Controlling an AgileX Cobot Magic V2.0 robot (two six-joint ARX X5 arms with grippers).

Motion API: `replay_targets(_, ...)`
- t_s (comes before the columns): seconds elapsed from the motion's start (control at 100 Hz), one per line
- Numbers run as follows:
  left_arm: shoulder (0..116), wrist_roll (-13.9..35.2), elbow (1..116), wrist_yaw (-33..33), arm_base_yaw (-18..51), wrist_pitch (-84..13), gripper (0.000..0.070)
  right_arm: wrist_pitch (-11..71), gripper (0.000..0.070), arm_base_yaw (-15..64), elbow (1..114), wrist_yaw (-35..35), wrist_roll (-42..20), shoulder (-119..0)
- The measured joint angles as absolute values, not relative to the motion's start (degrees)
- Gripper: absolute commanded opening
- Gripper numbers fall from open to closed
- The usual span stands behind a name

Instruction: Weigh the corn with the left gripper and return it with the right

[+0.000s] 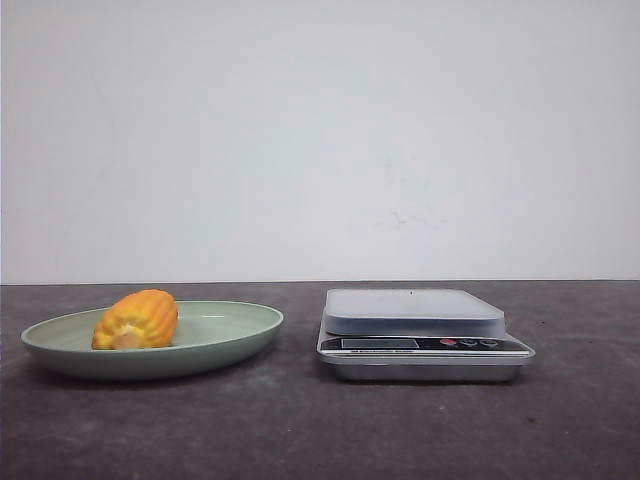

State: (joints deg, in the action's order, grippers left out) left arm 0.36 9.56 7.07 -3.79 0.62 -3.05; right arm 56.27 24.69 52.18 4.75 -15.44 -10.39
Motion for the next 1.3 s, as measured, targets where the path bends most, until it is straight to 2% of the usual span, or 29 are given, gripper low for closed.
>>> replay_targets(0.28,0.32,8.56,1.8,-0.08,0.38,-3.33,0.0017,56.27,0.0008,24.69,52.16,4.82,-15.44,-10.37)
replay_targets(0.53,0.25,7.88,1.8,-0.01,0.38,-10.63,0.0017,56.27,0.0008,24.69,52.16,4.82,-15.44,-10.37)
replay_targets(1.3,0.3,7.42,1.8,-0.01,0.38,-10.52,0.0017,56.25,0.0009,24.69,52.16,4.82,-15.44,-10.37)
